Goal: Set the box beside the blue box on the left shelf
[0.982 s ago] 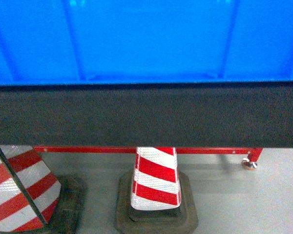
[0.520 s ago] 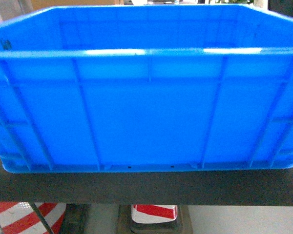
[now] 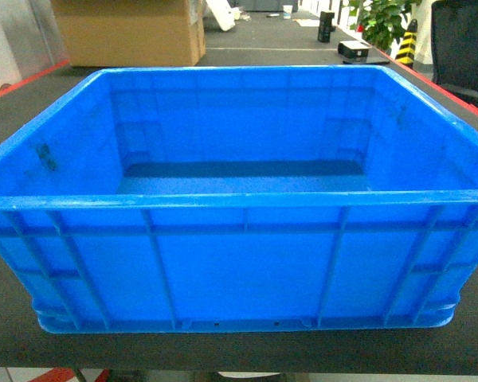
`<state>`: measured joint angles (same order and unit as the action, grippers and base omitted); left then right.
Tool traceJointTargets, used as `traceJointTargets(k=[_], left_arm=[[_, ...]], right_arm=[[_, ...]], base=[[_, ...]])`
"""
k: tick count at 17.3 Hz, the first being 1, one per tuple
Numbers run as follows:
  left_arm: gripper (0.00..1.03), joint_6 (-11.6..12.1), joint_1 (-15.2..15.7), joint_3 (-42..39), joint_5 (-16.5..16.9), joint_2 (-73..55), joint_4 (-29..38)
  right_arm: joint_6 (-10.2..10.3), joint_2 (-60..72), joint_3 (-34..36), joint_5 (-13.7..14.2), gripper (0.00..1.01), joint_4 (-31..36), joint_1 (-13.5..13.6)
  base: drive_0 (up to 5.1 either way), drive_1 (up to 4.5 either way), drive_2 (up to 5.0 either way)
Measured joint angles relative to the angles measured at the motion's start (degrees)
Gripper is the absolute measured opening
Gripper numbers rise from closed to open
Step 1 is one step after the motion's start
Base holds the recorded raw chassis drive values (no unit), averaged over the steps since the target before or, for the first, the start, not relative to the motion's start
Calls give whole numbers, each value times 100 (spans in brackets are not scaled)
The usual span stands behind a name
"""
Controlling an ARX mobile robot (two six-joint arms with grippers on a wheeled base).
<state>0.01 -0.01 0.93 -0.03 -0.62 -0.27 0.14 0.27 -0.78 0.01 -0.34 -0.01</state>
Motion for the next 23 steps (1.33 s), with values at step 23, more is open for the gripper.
traceJointTargets(k=[23], left_arm=[[98,0,0,0,0,0,0]], right_arm=[[0,0,0,0,98,2,0]], base=[[0,0,0]])
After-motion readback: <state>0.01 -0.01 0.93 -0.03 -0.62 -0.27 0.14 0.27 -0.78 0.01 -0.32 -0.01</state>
